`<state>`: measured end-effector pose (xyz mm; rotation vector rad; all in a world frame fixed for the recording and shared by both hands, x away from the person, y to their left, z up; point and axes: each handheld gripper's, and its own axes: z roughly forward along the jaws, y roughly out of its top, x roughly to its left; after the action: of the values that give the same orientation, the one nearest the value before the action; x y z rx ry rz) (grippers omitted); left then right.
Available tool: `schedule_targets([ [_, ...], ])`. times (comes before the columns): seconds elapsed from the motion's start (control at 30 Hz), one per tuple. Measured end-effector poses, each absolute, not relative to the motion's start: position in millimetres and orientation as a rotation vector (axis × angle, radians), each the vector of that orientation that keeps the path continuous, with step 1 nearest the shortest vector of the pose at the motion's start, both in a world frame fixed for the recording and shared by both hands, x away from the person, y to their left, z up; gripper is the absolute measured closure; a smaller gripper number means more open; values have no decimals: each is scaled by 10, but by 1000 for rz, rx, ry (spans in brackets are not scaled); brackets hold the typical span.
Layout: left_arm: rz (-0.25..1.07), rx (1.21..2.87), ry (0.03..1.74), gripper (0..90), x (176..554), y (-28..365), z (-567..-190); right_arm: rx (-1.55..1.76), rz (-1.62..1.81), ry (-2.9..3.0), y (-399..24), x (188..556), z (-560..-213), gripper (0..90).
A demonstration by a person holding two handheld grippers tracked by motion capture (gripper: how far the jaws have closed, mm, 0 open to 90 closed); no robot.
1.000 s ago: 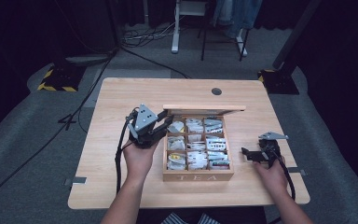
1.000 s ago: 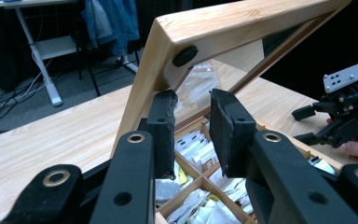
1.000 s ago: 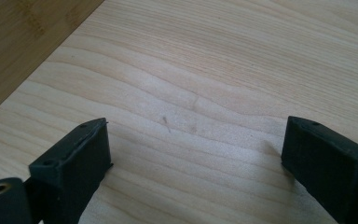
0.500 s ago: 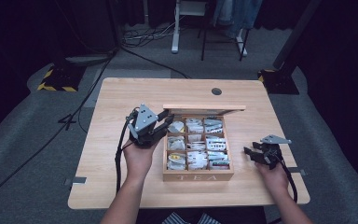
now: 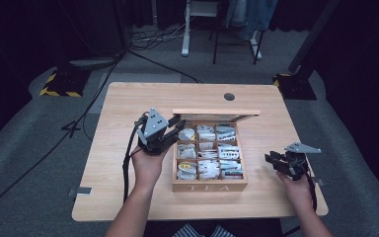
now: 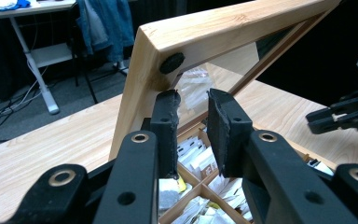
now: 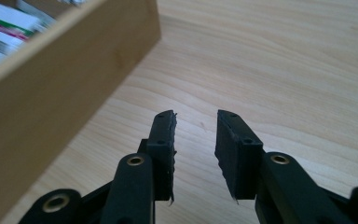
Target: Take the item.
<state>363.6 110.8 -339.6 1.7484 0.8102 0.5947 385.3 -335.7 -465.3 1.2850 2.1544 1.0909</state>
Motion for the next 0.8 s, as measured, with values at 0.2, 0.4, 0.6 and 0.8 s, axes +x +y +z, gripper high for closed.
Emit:
schedule_targets([
  [0.2, 589, 1766, 808, 727, 3643, 1101, -3399, 1221, 1178, 2188, -3279, 3709, -4393, 672],
  [0.4, 586, 1765, 809, 722, 3650, 1100, -3401, 1115, 1207, 2258, -3053, 3606, -4174, 673],
  [0.6, 582, 1769, 808, 722, 3659, 1102, -3406, 1009, 1198, 2349, -2760, 3562, -4049, 679],
  [0.8, 583, 1776, 804, 722, 3658, 1110, -3407, 964, 1219, 2420, -2501, 3533, -3933, 689],
])
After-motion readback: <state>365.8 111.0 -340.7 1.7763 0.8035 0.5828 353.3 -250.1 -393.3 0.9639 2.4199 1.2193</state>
